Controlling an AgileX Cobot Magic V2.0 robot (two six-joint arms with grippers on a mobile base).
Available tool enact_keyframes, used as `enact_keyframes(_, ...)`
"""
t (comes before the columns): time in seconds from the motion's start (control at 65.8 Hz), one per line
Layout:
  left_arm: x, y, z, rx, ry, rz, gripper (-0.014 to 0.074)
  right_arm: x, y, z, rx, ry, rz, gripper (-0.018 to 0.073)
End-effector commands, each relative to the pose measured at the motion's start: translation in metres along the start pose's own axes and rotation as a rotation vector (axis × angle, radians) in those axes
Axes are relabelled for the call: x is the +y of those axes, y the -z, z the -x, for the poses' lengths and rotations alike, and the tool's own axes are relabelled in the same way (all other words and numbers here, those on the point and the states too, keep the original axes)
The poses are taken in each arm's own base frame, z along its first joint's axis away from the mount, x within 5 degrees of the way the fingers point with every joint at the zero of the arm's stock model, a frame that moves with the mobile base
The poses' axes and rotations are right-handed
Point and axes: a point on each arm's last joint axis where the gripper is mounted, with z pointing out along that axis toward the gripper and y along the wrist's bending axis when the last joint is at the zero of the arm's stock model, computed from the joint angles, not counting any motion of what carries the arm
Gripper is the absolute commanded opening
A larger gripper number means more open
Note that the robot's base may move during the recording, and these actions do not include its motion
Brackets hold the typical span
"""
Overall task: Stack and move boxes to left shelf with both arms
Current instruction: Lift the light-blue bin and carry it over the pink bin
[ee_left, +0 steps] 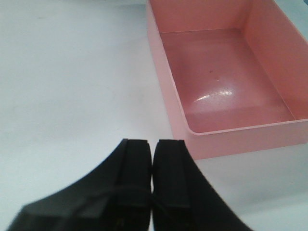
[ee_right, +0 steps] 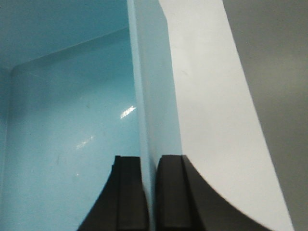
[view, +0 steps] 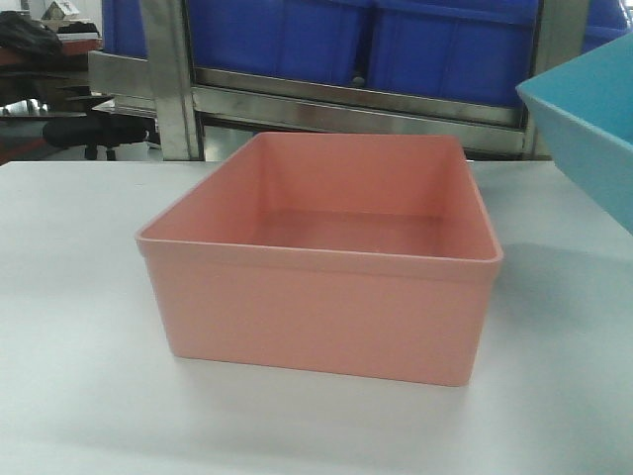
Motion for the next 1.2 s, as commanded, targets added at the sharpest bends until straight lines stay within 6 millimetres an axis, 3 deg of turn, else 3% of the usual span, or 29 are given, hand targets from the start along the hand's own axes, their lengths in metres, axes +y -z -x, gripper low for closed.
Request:
enact_keyframes(0.0,0.0,0.005,0.015,-0.1,0.007,0.001,-0.0004,0.009,0.041,0.018,-0.204,-0.119,0.094,0.0055)
enact_keyframes(0.213,0.0,0.005,0.015,-0.1,0.007,0.001,-0.0004,0.031,0.062,0.024,-0.275,-0.281,0.324,0.0055)
enact_keyframes(0.38,0.0,0.005,0.015,-0.107,0.007,0.001,-0.0004,0.059,0.072,0.029,-0.287,-0.342,0.493,0.0055)
enact_keyframes(0.714,0.0,0.005,0.016,-0.116,0.007,0.002,-0.0004,0.114,0.078,0.028,-0.252,-0.517,0.62,0.0057)
enact_keyframes(0.912,0.0,0.005,0.018,-0.137,0.007,0.004,-0.0004,0.143,0.063,0.02,-0.184,-0.527,0.569,0.0057)
enact_keyframes(1.186,0.0,0.005,0.018,-0.14,0.007,0.005,-0.0004,0.197,0.024,0.003,-0.089,-0.401,0.538,0.0057)
